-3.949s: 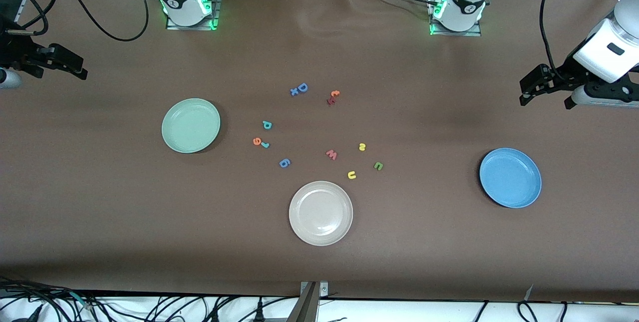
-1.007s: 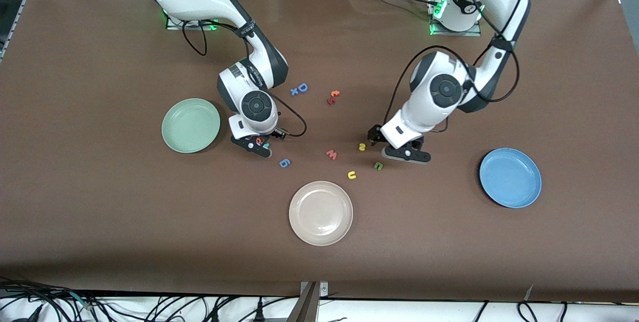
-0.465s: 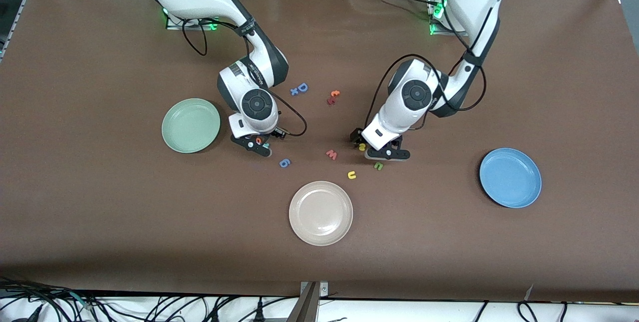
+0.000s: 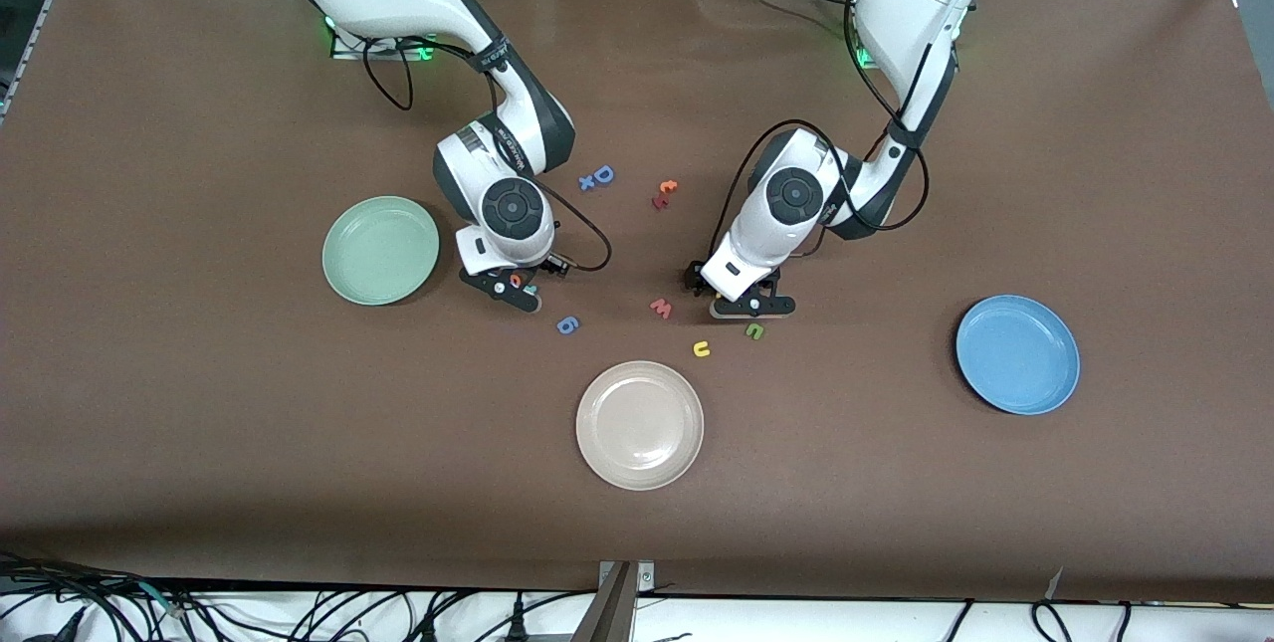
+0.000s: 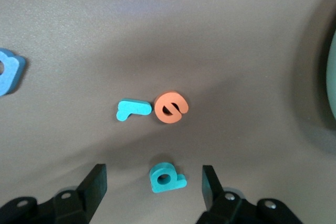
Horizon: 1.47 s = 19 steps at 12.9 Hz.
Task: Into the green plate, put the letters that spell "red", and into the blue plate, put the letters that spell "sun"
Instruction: 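Lower and close the right gripper on the p while the left gripper grasps the 2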
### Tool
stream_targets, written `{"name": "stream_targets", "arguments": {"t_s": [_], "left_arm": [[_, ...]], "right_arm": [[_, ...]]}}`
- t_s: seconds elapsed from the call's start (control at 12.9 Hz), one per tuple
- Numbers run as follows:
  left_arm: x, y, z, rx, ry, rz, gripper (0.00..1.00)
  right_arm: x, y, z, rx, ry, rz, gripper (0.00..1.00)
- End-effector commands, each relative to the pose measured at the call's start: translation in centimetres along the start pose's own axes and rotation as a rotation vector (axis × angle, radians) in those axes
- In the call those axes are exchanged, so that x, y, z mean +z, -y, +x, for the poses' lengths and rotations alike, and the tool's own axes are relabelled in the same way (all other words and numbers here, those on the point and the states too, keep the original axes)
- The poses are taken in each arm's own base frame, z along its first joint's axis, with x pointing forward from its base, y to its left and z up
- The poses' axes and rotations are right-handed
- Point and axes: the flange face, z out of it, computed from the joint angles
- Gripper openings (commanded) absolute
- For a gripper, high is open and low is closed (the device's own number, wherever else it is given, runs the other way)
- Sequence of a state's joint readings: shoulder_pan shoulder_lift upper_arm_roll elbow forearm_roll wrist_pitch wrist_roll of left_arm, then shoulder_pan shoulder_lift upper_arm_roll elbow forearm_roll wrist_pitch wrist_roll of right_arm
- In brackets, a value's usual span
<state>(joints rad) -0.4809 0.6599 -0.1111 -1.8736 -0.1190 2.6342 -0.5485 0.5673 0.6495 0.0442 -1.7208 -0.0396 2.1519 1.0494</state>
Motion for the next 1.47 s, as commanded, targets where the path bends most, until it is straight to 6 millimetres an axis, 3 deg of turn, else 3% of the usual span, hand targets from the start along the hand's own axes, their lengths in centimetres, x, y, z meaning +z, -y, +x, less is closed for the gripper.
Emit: {"name": "stream_targets", "arguments": {"t_s": [0.0,0.46,0.7,0.77,1.01,1.16,1.39], "left_arm": [[-0.8,0.5,1.5,-0.018,-0.027,0.004,0.86],[-0.4,0.0,0.9,-0.002,-0.023,0.009,0.87],[0.2,-1.0,-0.4,0.023,-0.011,0.017,0.85],[0.4,-1.0,-0.5,0.024,-0.008,0.019,0.73],[0.7,-0.9,-0.7,0.053,-0.012,0.038,0.69],[0.7,-0.8,-0.7,0.072,-0.017,0.049,0.58],[0.7,-0.9,-0.7,0.075,-0.017,0.050,0.36]], "right_arm": [[-0.3,-0.7,-0.5,0.004,-0.016,-0.012,0.82],[0.2,-0.9,-0.7,0.003,-0.012,-0.022,0.82],[1.2,-1.2,-1.0,-0.003,-0.008,-0.039,0.82],[1.3,-1.3,-1.0,-0.005,-0.007,-0.040,0.82],[1.1,-1.2,-1.3,-0.001,-0.007,-0.033,0.81],[1.4,-1.3,-1.4,0.002,-0.011,-0.023,0.81],[1.9,-2.9,-1.9,0.015,-0.039,0.044,0.80]]}}
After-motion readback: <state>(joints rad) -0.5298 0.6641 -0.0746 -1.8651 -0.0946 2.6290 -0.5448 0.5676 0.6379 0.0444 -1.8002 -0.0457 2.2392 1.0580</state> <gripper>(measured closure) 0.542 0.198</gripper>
